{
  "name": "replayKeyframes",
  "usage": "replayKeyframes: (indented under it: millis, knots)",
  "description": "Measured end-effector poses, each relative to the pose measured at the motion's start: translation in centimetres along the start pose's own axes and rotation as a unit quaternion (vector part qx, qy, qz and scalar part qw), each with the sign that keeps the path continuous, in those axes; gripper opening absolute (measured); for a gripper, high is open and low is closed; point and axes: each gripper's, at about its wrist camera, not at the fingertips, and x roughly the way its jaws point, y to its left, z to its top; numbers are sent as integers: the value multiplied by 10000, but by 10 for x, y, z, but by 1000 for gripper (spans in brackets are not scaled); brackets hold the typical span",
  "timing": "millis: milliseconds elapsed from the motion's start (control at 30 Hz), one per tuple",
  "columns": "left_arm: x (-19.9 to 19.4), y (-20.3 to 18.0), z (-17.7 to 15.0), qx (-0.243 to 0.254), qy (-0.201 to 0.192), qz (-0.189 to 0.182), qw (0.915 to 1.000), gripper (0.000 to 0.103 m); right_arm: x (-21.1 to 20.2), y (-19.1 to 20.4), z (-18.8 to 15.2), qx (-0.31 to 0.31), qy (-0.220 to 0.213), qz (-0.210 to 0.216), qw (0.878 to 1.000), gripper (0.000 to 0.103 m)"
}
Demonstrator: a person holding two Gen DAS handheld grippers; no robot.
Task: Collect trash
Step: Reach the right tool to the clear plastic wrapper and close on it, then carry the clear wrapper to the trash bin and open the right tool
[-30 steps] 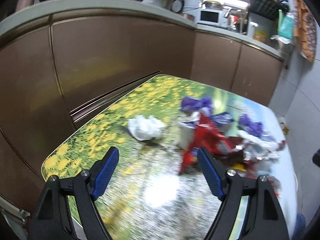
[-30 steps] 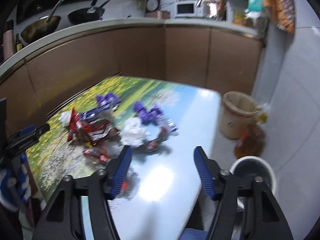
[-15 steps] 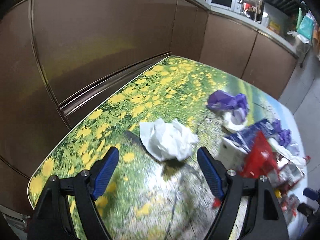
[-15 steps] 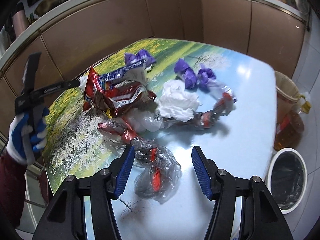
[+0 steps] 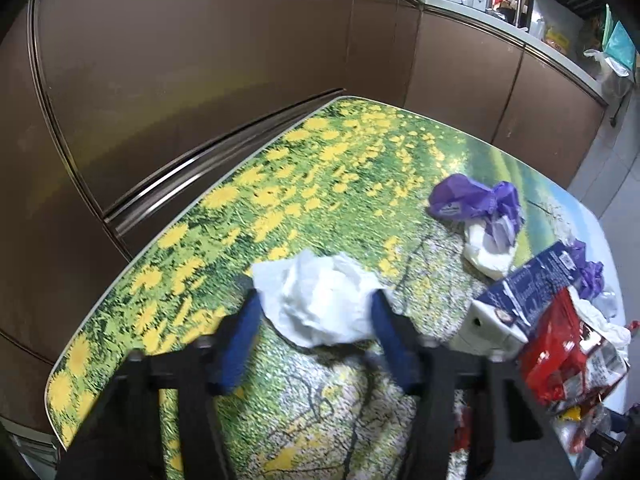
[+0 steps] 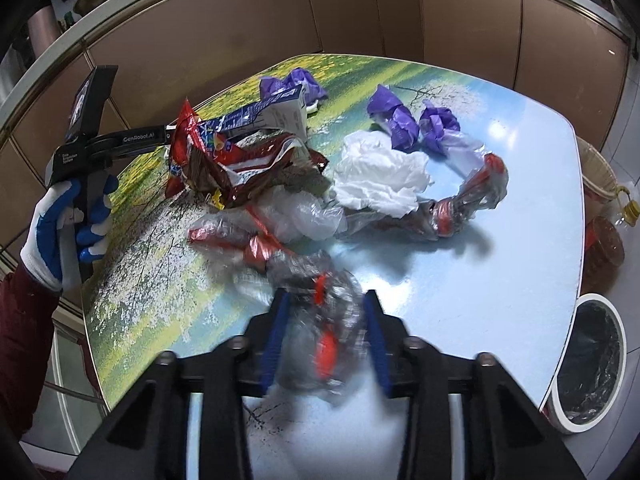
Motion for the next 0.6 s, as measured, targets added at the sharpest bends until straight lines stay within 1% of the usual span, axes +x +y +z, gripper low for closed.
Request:
replayKeyframes:
  millis: [33, 67, 167, 267, 367, 600]
  knots:
    - [-1, 0, -1, 6, 19, -48, 10000, 33, 0, 1, -2, -7, 16, 30, 10000, 22]
    - [-3, -1, -2, 20, 28, -85, 10000, 26, -1, 2, -3, -9, 22, 50, 10000, 19]
    - [-12, -2, -7, 34, 5, -176, 9998, 13, -6, 7, -8, -48, 20, 116, 9999, 15]
    - [-22, 0, -12, 6, -25, -255, 9997, 9, -14, 12, -14, -111, -5, 158, 9998, 13]
    - [-38, 3, -18, -21, -106, -339, 9994, 7, -27, 15, -18, -161, -67, 191, 9997, 13]
    - [-76, 8, -23, -25, -366, -403, 9985, 7, -56, 21, -23, -177, -300, 227, 9991, 13]
